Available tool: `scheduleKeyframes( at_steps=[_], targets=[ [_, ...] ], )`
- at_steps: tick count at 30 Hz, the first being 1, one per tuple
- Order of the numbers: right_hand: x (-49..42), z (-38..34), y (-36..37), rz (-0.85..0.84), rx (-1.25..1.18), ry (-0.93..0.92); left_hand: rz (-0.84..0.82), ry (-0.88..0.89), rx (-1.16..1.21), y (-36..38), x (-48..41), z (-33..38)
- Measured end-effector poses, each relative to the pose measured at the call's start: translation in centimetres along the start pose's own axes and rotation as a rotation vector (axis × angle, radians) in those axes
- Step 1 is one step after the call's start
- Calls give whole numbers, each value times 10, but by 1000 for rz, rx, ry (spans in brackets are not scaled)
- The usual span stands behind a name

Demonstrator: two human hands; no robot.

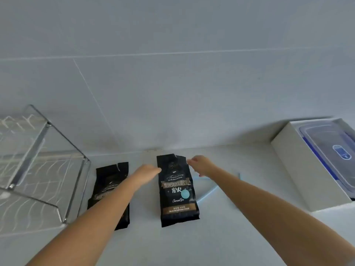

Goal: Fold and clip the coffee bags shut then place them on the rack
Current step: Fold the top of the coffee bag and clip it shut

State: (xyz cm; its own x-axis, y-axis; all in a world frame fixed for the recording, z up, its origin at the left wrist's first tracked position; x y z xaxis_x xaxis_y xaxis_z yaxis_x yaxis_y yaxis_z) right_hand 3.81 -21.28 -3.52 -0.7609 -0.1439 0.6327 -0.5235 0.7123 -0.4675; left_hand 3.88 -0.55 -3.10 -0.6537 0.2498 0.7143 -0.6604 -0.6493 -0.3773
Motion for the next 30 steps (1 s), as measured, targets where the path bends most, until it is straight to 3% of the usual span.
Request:
scheduleKeyframes(
  at_steps=[6, 13, 23, 30],
  targets=[
    [-38, 27, 21, -87, -273, 120, -58, -25, 296, 26, -44, -5],
    [-53, 35, 21, -92, -494, 124, 82, 3, 605, 32, -59, -9],
    [-18, 11, 11, -143, -590, -89, 72, 107, 712, 32, -20, 5],
    [43, -14, 16, -169, -503, -222, 109, 275, 607, 33, 33, 13]
  ],
)
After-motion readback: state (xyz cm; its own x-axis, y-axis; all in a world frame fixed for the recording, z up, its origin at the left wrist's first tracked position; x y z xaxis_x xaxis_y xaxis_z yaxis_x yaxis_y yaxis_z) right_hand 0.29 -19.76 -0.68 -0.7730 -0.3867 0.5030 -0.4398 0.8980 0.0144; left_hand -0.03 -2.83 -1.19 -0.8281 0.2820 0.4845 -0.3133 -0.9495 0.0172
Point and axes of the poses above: each hand's wrist, its own x-axis away from the middle knuckle, its own y-axis out of the palm, z = x × y, the point moved 5 cm from there along -x, towards the middle knuckle, and after that the axes turned 12 degrees about -z, right-handed, at the moved point
